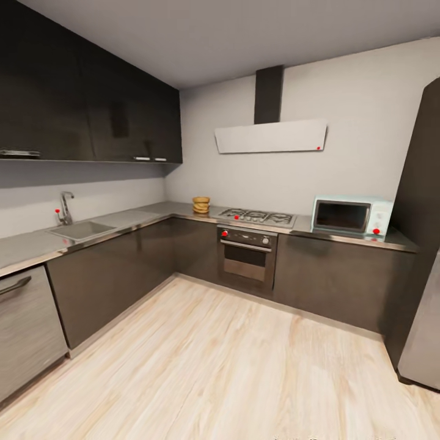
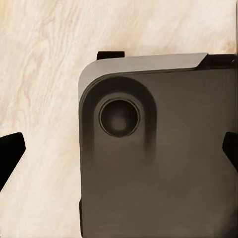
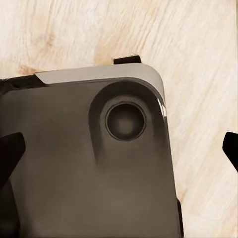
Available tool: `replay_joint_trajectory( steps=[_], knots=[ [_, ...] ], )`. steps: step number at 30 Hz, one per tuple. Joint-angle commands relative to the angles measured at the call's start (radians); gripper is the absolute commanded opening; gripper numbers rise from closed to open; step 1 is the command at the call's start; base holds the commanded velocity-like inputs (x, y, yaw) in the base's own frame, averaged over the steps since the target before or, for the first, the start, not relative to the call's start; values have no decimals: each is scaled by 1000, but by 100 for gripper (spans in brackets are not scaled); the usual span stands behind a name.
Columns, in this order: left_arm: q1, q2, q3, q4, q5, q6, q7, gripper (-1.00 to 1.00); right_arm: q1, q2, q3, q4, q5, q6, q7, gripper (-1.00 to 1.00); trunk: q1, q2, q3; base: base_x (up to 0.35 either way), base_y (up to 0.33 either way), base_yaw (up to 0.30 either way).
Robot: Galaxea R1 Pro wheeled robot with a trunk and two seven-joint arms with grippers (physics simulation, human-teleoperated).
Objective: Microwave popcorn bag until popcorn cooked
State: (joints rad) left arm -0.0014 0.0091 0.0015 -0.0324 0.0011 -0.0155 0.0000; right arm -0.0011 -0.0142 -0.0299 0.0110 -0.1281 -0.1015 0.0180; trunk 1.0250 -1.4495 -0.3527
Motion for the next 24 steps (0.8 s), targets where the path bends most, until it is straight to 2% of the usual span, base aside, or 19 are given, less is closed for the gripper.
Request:
replay_joint_trajectory(
  steps=[1, 3, 5, 10, 11, 15, 18, 24],
  knots=[
    [0, -3, 2, -2, 4, -5, 0, 100, 0, 0, -2, 1, -5, -5, 2, 100, 0, 0, 0, 0, 0, -282],
    [0, -29, 5, -2, 8, -11, 0, 100, 0, 0, 1, 1, 0, -5, 2, 100, 0, 0, 1, 0, 0, -282],
    [0, -38, 6, -2, 10, -15, 0, 100, 0, 0, 3, 1, 1, -4, -1, 100, 0, 0, 3, 0, 0, -282],
    [0, -42, 12, -1, 14, -42, -5, 100, 0, -2, 4, 1, -6, -6, -10, 100, 0, 0, 7, 0, 0, -282],
    [0, -41, 12, 0, 26, -54, -4, 100, 0, -3, 4, 1, -9, -6, -10, 100, 0, 0, 7, 0, 0, -282],
    [0, -41, 10, 1, 132, -73, -1, 100, 0, -4, 4, 1, -11, -6, -4, 100, 0, 0, 10, 0, 0, -282],
    [0, -41, 8, 2, 148, -75, 0, 100, 0, -4, 4, 1, -11, -6, -3, 100, 0, 0, 12, 0, 0, -282],
    [0, -41, 9, 1, 151, -75, 0, 100, 0, -4, 4, 1, -12, -6, -3, 100, 0, 0, 17, 0, 0, -282]
  ],
)
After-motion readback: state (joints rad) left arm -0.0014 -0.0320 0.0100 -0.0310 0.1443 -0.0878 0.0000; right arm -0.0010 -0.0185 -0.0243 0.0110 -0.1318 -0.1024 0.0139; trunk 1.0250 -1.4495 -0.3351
